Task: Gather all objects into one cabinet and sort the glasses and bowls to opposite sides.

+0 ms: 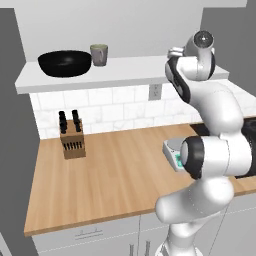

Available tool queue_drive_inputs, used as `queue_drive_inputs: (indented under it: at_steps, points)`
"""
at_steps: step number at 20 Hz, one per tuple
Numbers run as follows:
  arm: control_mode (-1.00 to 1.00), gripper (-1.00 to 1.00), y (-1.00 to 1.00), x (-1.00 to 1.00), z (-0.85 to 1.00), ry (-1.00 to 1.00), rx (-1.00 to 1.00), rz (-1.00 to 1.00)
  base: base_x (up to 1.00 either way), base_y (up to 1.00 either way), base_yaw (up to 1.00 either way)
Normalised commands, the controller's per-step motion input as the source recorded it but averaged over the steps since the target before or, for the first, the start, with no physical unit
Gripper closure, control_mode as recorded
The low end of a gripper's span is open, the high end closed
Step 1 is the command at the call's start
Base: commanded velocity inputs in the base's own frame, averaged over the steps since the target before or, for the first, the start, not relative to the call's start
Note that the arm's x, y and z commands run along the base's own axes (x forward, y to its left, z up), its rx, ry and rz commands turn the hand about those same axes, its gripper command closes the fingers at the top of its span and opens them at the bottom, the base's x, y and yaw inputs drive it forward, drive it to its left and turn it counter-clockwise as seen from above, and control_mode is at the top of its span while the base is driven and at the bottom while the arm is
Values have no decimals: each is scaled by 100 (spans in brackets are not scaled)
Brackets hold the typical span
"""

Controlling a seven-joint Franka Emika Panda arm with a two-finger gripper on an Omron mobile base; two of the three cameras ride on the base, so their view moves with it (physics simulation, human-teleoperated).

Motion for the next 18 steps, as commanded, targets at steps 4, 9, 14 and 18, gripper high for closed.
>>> queue_drive_inputs:
  at_steps: [4, 9, 14, 18]
  points:
    - [-100, 100, -51, -7, 0, 0, 0, -1, 0, 0, 0]
    - [-100, 100, -30, 0, 0, 0, 0, 0, 0, 0, 0]
    - [-100, 100, -10, 5, 0, 0, 0, 0, 0, 0, 0]
    - [-100, 100, -15, 9, 0, 0, 0, 0, 0, 0, 0]
